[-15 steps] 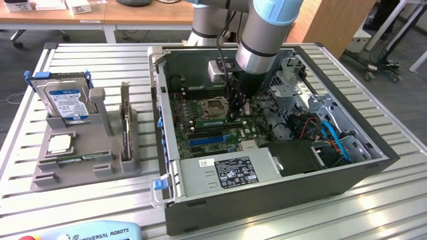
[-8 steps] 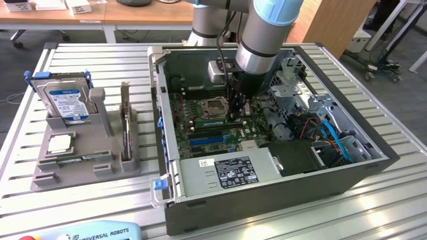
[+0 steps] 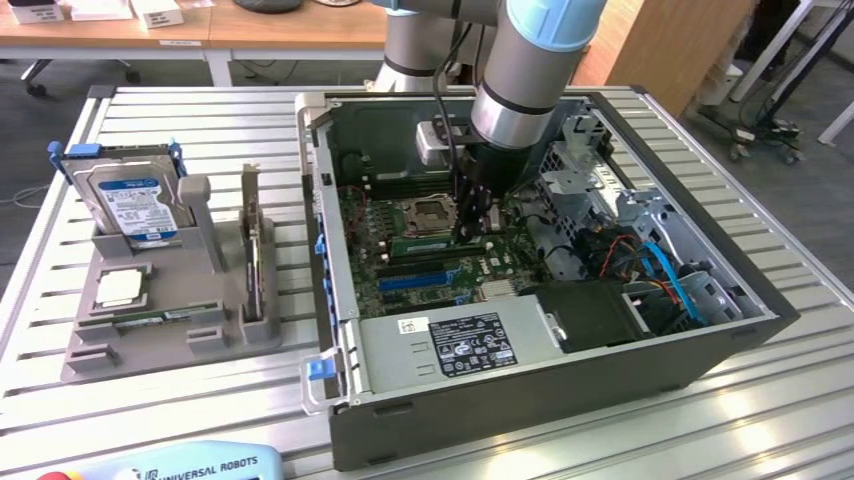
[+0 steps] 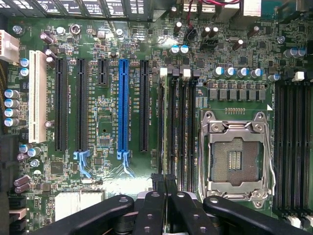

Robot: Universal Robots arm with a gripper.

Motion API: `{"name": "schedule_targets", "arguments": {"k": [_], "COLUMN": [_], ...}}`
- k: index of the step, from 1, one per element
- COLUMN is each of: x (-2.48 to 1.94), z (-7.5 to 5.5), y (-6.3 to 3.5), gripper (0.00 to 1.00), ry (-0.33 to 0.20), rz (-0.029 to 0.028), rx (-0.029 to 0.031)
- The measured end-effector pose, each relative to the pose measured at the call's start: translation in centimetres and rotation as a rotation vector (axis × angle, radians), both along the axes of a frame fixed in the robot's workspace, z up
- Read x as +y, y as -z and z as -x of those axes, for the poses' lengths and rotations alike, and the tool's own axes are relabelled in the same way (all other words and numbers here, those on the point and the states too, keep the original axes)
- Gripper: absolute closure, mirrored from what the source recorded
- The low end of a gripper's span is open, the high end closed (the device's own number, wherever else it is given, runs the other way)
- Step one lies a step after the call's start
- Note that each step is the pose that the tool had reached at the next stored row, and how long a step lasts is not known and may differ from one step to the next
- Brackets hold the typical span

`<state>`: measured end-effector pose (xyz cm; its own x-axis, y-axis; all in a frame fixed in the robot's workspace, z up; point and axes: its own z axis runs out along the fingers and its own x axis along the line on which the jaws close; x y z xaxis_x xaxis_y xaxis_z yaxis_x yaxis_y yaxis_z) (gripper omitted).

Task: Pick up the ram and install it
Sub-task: 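Insert the ram into the slot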

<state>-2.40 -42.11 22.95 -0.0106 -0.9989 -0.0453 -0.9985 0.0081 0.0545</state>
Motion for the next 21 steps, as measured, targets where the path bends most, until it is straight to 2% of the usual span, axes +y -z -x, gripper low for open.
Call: {"name": "schedule_targets", "arguments": {"k": [21], "x": [-0.04], "z": [0.0], "y": [0.14], "gripper": [0.89], "ry": [-0.008], "rz": [-0.0001], "rx": [-0.0001]}}
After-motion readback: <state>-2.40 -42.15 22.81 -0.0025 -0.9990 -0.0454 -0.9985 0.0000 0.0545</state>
